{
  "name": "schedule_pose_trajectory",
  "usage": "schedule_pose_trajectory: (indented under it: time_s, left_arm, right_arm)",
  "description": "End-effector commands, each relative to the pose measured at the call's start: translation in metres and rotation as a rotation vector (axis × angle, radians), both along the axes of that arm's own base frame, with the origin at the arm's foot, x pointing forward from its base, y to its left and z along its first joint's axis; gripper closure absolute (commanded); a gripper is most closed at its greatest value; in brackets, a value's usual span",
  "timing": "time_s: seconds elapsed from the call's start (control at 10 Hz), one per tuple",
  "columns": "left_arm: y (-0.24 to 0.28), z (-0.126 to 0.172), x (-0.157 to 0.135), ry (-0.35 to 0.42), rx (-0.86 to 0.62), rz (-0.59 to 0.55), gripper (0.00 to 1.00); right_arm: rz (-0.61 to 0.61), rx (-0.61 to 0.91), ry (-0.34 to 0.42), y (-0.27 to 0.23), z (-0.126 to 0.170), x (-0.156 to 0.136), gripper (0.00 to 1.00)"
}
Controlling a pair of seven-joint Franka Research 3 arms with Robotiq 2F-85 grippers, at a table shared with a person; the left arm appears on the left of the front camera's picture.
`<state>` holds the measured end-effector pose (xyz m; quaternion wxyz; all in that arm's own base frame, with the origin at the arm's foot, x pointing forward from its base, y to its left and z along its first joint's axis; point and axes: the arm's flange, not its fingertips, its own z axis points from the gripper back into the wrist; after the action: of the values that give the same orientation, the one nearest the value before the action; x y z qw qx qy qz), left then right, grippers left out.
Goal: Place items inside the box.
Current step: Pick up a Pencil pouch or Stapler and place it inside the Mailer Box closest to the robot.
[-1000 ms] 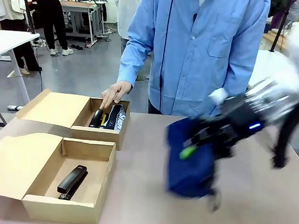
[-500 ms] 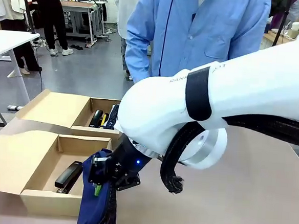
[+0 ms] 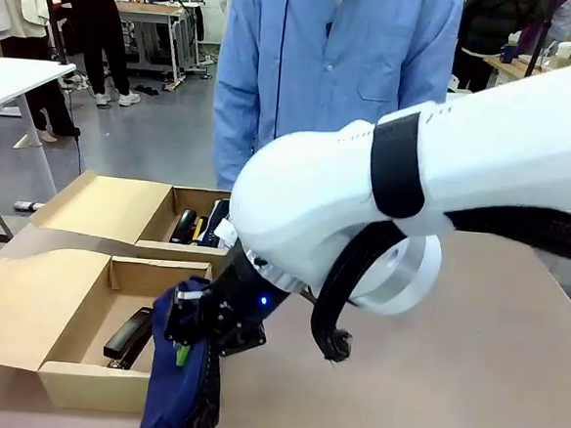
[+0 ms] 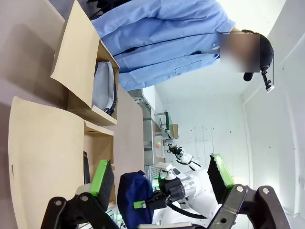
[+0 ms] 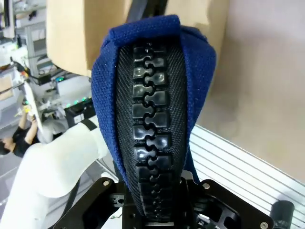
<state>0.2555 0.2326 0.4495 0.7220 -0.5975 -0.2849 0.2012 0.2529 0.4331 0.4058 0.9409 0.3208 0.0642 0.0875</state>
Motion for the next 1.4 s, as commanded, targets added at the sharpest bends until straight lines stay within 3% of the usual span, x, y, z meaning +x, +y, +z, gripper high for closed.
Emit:
schedule_pose_trajectory:
  time_s: [0.0, 0.2, 0.4, 0.8, 1.3]
  left_arm:
    - [0.0, 0.001, 0.0, -0.033, -0.01, 0.006, 0.0]
    - [0.0, 0.001, 0.0, -0.033, -0.01, 0.006, 0.0]
    - [0.0, 0.001, 0.0, -0.033, -0.01, 0.006, 0.0]
    - [0.0, 0.001, 0.0, -0.033, -0.01, 0.006, 0.0]
    - [0.0, 0.001, 0.0, -0.033, -0.01, 0.006, 0.0]
  right_arm:
    - [0.005, 0.057, 0.003, 0.007, 0.035, 0.005, 0.93]
    - [-0.14, 0.143, -0.001, 0.042, 0.052, 0.019, 0.93]
    - [-0.262, 0.064, -0.027, 0.09, 0.037, 0.039, 0.93]
    - [-0.335, -0.067, -0.076, 0.122, 0.016, 0.066, 0.93]
    - [-0.347, -0.209, -0.021, 0.121, -0.011, 0.088, 0.93]
